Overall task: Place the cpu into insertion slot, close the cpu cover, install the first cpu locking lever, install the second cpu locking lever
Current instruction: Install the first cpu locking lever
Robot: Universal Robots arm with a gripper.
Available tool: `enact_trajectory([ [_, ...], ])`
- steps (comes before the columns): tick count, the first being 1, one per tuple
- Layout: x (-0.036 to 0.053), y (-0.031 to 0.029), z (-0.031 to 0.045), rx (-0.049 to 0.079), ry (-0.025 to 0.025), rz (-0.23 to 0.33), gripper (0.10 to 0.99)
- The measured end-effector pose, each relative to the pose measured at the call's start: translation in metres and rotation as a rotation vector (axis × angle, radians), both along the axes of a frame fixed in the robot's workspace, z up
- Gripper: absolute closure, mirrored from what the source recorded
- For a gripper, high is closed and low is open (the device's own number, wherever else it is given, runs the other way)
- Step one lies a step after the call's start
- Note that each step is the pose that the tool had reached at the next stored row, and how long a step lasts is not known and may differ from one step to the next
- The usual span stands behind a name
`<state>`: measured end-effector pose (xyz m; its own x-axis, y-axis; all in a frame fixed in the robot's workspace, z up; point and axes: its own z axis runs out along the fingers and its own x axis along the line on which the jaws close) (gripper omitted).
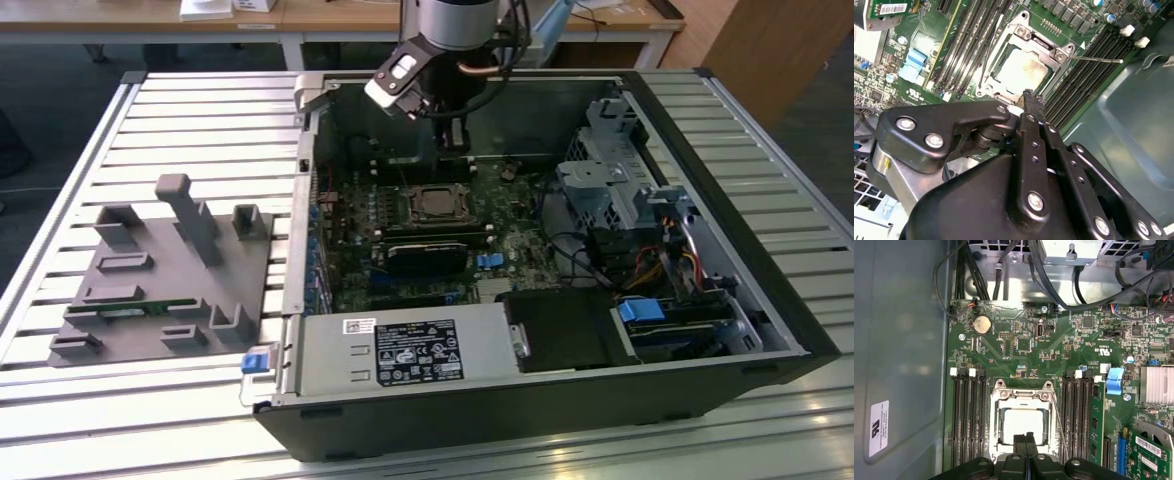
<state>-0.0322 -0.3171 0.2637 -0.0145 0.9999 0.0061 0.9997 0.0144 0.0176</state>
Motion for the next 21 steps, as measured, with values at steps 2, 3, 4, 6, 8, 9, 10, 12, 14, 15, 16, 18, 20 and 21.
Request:
enact_trajectory([
  [2, 0.0, 0.0, 0.0011, 0.0, -0.0001, 0.013, 0.98],
  [3, -0.0001, 0.0, 0.0014, 0.0, -0.0001, 0.025, 0.98],
  [4, -0.0001, 0.0, 0.0016, 0.0, -0.0002, 0.041, 0.98],
  [6, -0.0001, 0.0, 0.0017, 0.0, -0.0003, 0.072, 0.98],
  [8, -0.0002, 0.0, 0.0018, -0.001, -0.0001, 0.109, 0.98],
  [9, -0.0002, 0.0, 0.0018, -0.001, -0.0001, 0.127, 0.98],
  [10, -0.0002, 0.0, 0.0018, -0.001, 0.0, 0.145, 0.98],
  [12, -0.0002, 0.0, 0.0018, -0.001, 0.0, 0.181, 0.98],
  [14, -0.0001, 0.0, 0.0017, -0.001, -0.0001, 0.218, 0.98],
  [15, -0.0001, 0.0, 0.0017, -0.001, -0.0001, 0.236, 0.98],
  [16, -0.0001, 0.0, 0.0017, -0.001, -0.0001, 0.255, 0.98],
  [18, -0.0002, 0.0, 0.0016, -0.001, -0.0002, 0.291, 0.98],
  [20, -0.0001, 0.0, 0.0015, -0.001, -0.0002, 0.327, 0.98],
  [21, -0.0002, 0.0, 0.0015, -0.001, -0.0002, 0.345, 0.98],
])
